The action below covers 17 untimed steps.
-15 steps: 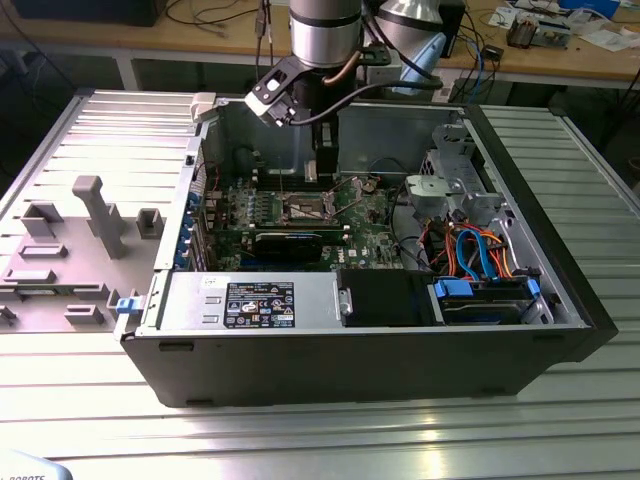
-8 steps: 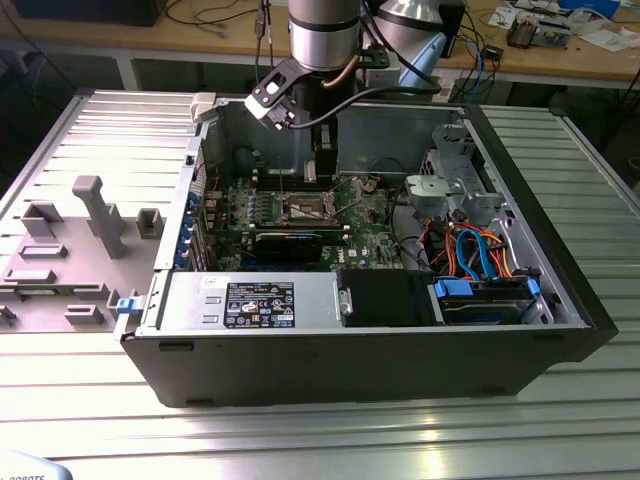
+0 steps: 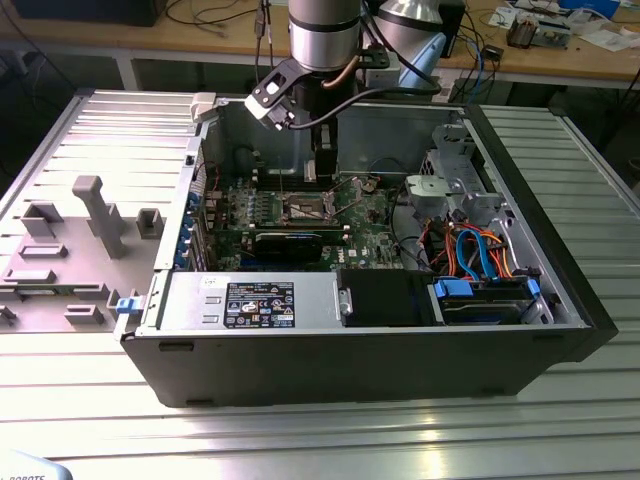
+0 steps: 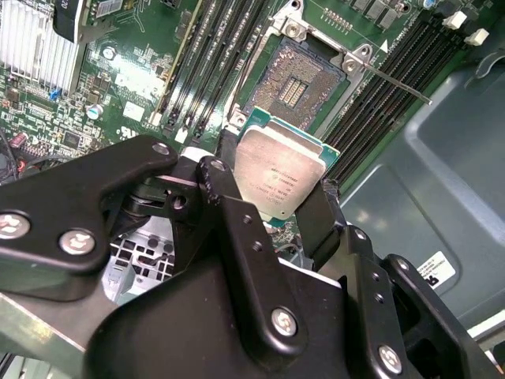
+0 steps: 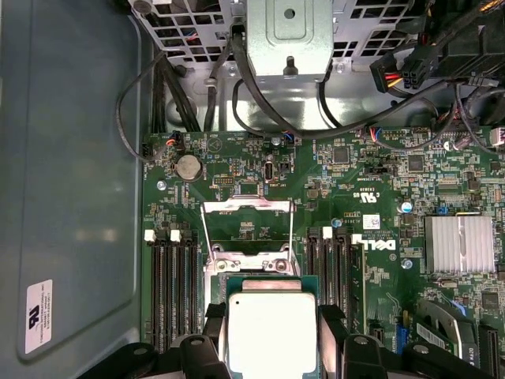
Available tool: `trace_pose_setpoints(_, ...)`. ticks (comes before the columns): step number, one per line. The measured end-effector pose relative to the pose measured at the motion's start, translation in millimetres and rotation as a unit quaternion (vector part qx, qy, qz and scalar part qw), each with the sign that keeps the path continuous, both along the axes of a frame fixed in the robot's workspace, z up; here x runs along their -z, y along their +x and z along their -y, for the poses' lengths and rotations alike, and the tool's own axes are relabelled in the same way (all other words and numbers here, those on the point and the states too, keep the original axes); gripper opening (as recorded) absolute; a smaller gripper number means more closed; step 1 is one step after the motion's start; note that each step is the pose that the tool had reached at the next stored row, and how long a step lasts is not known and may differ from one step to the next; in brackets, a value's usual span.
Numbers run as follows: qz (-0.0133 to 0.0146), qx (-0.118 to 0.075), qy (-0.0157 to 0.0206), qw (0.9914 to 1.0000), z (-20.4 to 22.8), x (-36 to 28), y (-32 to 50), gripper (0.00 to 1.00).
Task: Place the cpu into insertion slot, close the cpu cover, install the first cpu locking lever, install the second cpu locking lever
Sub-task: 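Place the cpu into insertion slot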
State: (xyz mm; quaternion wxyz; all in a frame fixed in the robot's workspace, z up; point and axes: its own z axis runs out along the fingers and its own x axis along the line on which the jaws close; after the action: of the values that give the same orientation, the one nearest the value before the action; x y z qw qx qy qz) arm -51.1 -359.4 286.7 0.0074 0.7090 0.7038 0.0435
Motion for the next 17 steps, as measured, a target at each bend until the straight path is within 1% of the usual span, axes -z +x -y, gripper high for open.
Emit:
trace_pose_setpoints(6,0.0,0.0,0.0001,1.0,0.0,0.0,0.0,0.55)
trace_pose_setpoints(8,-0.0001,-0.002,0.0001,1.0,-0.1,1.6,-1.4,0.55)
trace_pose_setpoints(9,-0.0001,-0.006,0.0,0.99998,-0.1,4.2,-3.4,0.55)
trace_pose_setpoints(11,-0.0001,-0.014,0.0001,0.9999,-0.4,7.6,-4.6,0.55)
trace_pose_setpoints(13,-0.0001,-0.018,0.0001,0.99984,-1.2,11.5,-5.2,0.55)
trace_pose_setpoints(17,-0.0001,-0.018,0.0001,0.99984,-3.5,25.1,-6.0,0.55)
